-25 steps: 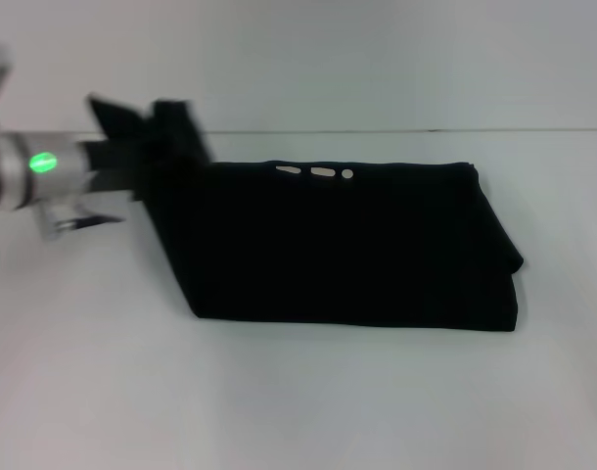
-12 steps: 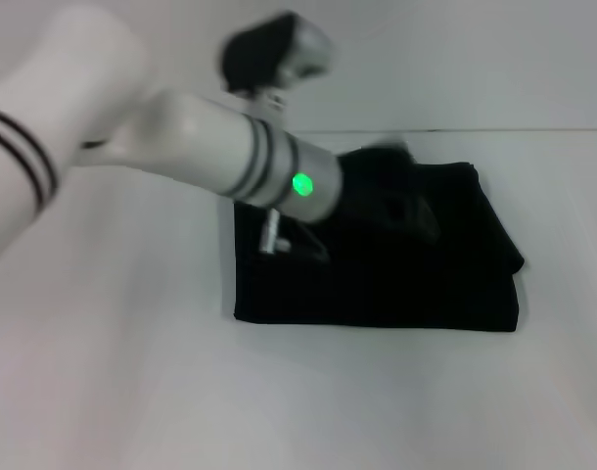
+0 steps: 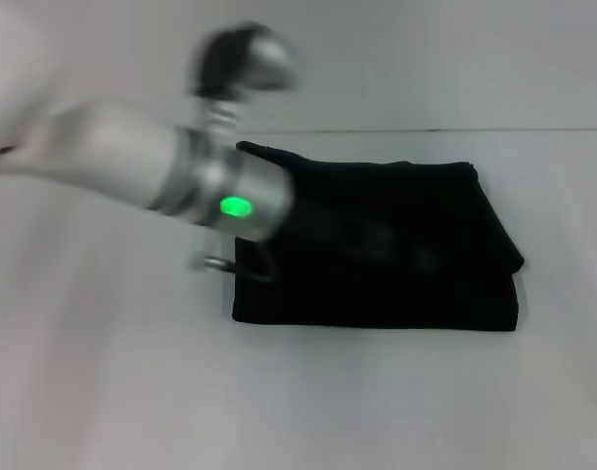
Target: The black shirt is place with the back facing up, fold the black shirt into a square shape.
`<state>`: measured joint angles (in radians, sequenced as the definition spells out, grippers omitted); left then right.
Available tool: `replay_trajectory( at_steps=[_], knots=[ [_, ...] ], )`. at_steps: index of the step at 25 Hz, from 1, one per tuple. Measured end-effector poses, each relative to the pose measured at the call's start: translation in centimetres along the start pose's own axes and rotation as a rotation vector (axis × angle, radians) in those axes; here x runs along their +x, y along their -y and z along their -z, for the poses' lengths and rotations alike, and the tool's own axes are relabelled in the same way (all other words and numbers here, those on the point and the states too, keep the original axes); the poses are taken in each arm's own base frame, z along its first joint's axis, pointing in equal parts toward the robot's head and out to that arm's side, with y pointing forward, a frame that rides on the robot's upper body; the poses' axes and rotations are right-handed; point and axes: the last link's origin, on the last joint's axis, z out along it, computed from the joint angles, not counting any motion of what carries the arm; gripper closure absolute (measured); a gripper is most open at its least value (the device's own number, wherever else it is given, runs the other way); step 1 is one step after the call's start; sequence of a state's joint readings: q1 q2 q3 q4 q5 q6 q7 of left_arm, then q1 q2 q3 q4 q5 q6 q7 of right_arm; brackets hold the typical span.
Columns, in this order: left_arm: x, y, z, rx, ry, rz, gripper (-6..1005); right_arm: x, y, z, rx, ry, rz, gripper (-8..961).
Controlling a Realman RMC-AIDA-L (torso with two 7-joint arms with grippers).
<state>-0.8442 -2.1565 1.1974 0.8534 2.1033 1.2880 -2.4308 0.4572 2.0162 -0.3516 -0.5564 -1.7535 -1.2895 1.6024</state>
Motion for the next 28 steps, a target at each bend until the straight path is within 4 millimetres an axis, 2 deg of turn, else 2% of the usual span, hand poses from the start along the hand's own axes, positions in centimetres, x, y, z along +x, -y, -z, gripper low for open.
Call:
replay_trajectory(
  at_steps=[3, 6, 9, 12, 15, 20, 28],
  knots=[
    [-0.9, 3.1, 4.7, -0.014, -0.153, 0.232, 502, -1.0, 0.0, -1.1, -0.018, -0.136, -0.089, 266],
    [-2.2, 5.6, 8.3, -0.028, -0.218, 0.426, 414, -2.3, -0.6, -2.6, -0.023, -0.297, -0.204, 267],
    [-3.5, 7.3, 10.4, -0.022, -0.249, 0.533, 325, -2.7, -1.7, -4.5, 0.018, -0.485, -0.300, 267],
    [-4.4, 8.2, 11.9, -0.019, -0.301, 0.567, 207, -2.7, -3.4, -7.0, 0.061, -0.652, -0.290, 266],
    [-4.7, 8.4, 12.5, -0.020, -0.326, 0.562, 76, -2.4, -5.5, -9.2, 0.054, -0.737, -0.237, 266],
    [-4.9, 8.4, 12.5, -0.027, -0.339, 0.553, 64, -1.6, -7.5, -12.0, 0.089, -0.802, -0.173, 266],
    [-4.6, 8.1, 12.1, -0.048, -0.362, 0.538, 63, 0.7, -7.7, -14.9, 0.205, -0.756, -0.074, 270]
  ],
)
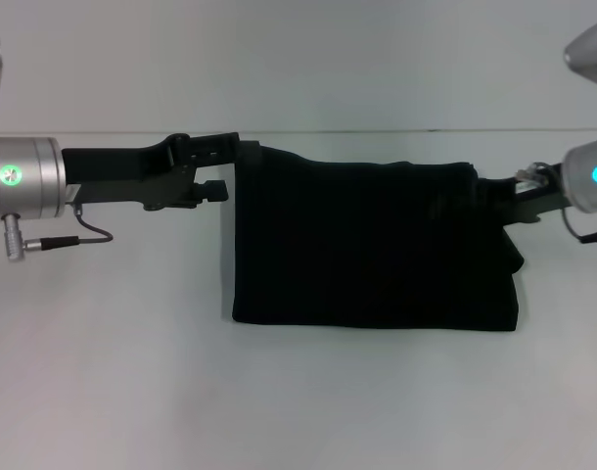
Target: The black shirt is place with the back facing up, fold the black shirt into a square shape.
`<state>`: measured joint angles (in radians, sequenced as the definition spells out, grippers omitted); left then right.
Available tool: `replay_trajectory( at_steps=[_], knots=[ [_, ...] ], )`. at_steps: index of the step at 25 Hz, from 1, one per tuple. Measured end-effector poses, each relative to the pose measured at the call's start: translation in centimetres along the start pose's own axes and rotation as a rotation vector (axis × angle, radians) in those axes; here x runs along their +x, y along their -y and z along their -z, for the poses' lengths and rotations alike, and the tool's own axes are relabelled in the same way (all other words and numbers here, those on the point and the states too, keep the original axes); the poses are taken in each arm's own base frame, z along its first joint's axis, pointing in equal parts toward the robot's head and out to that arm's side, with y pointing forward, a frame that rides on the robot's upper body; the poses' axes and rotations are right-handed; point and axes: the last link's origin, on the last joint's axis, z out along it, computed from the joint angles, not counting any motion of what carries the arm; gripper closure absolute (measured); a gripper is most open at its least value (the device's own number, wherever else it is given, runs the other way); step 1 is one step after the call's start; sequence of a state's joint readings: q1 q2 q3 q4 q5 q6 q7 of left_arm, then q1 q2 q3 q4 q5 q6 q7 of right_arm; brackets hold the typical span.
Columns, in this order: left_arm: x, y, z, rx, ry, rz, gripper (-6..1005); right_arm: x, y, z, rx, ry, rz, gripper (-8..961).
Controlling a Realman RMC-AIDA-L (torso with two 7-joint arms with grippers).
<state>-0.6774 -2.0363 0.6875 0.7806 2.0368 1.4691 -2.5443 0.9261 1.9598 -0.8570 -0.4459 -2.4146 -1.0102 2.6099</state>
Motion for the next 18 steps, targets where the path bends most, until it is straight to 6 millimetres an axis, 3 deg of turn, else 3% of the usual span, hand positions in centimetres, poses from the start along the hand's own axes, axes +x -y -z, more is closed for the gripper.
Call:
replay_trajectory(
  at_steps=[6, 18],
  knots=[
    [-0.1, 0.0, -0.3, -0.003, -0.004, 0.001, 63, 0.4, -1.2, -2.1, 0.019, 0.055, 0.031, 279],
    [-0.3, -0.1, -0.7, -0.010, -0.008, 0.007, 62, 1.5, -1.4, -3.4, 0.035, 0.057, 0.007, 297]
  ],
)
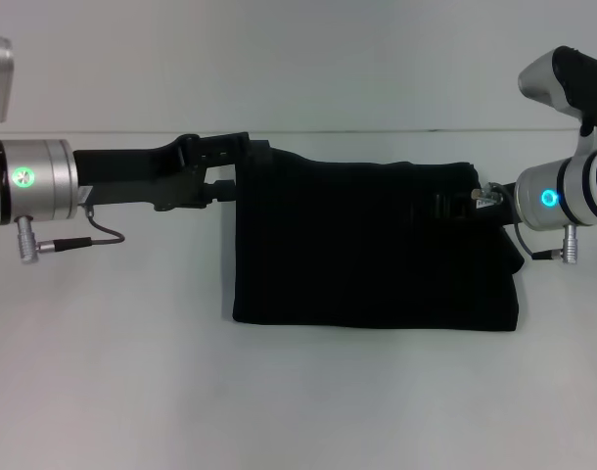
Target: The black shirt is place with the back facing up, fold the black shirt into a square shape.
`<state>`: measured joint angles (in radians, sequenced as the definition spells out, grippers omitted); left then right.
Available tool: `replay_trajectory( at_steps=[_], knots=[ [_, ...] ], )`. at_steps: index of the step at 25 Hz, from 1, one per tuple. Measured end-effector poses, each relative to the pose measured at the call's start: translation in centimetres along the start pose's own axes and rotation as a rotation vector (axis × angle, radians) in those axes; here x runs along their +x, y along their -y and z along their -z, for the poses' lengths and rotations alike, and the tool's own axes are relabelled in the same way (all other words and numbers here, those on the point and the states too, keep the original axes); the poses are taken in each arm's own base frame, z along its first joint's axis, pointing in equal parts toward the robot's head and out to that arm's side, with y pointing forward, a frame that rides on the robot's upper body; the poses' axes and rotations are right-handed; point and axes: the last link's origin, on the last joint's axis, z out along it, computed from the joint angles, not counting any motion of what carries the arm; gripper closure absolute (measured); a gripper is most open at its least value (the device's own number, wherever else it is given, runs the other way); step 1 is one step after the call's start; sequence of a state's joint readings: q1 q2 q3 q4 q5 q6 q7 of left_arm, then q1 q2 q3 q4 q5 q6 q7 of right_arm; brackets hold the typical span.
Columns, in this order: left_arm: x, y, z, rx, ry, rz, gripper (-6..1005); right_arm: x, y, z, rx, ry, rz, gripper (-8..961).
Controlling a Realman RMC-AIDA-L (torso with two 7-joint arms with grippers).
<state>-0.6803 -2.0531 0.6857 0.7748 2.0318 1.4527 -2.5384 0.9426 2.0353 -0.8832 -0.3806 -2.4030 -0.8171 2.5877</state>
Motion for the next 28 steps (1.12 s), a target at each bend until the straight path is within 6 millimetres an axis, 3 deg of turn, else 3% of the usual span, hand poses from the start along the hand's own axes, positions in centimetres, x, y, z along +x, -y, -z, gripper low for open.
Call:
replay_trajectory(
  at_steps=[4, 20, 24, 28],
  knots=[
    [-0.1, 0.0, -0.1, -0.002, 0.000, 0.000, 62, -0.1, -0.2, 0.0, -0.005, 0.009, 0.002, 303],
    [-0.1, 0.1, 0.0, -0.004, -0.013, 0.009, 63, -0.1, 0.0, 0.1, -0.006, 0.007, -0.009, 924],
    [-0.1, 0.1, 0.0, -0.008, -0.017, 0.010, 63, -0.7, 0.1, 0.9, -0.023, 0.004, -0.012, 925],
    [0.0, 0.0, 0.0, -0.015, -0.024, 0.010, 62, -2.0, 0.1, 3.3, -0.054, -0.007, -0.020, 925]
  ],
)
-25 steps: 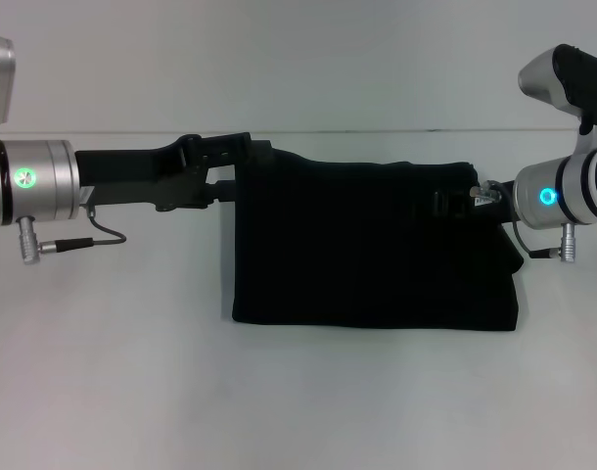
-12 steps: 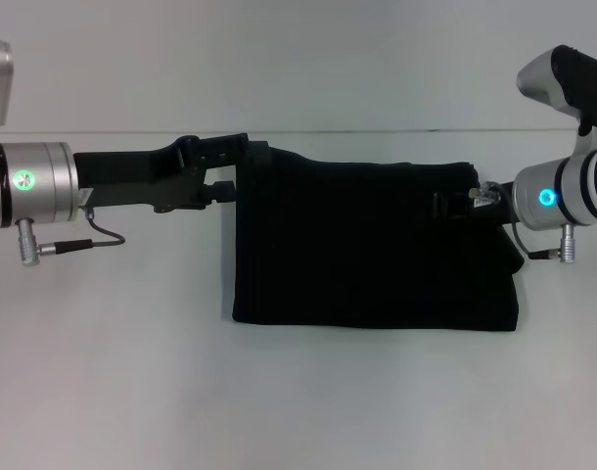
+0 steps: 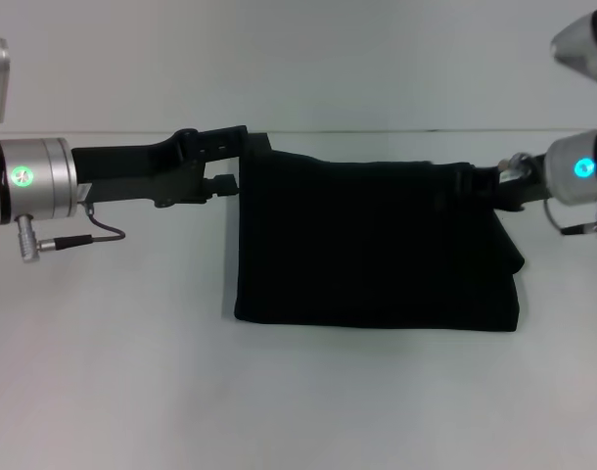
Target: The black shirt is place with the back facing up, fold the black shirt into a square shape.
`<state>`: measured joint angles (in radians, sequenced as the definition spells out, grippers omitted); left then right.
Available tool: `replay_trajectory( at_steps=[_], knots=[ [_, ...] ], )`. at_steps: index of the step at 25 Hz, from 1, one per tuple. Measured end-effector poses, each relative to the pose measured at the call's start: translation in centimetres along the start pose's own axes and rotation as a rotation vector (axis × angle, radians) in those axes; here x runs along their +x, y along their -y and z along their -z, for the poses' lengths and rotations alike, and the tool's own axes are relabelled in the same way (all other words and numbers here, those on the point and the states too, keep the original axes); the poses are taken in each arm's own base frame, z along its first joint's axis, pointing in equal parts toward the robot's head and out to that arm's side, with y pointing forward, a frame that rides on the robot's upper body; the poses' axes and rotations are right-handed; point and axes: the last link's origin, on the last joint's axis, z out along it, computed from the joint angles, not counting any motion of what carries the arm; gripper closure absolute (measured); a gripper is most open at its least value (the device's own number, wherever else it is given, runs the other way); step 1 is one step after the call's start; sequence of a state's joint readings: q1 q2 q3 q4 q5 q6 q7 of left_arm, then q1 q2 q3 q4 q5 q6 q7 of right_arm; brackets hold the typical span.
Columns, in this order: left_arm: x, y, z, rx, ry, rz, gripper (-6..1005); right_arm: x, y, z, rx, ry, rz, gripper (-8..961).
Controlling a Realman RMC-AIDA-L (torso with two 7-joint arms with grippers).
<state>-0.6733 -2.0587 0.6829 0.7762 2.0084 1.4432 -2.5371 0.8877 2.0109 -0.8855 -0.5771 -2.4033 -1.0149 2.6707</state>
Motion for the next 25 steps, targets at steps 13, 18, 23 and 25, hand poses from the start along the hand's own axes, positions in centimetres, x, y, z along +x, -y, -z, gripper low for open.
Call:
replay_trajectory(
  at_steps=[13, 18, 23, 25],
  knots=[
    [0.3, 0.0, 0.2, -0.003, -0.017, 0.002, 63, 1.3, 2.2, 2.5, 0.091, -0.038, -0.033, 921],
    [0.4, 0.1, 0.3, -0.004, -0.027, 0.006, 63, 2.3, 3.7, 1.1, 0.127, -0.044, -0.036, 914],
    [0.4, 0.1, 0.4, -0.007, -0.035, 0.009, 64, 2.2, 4.3, 1.4, 0.131, -0.031, -0.056, 906],
    [0.4, 0.1, 0.3, -0.010, -0.036, 0.007, 64, 1.7, 4.7, 2.0, 0.133, -0.005, -0.080, 903]
  ],
)
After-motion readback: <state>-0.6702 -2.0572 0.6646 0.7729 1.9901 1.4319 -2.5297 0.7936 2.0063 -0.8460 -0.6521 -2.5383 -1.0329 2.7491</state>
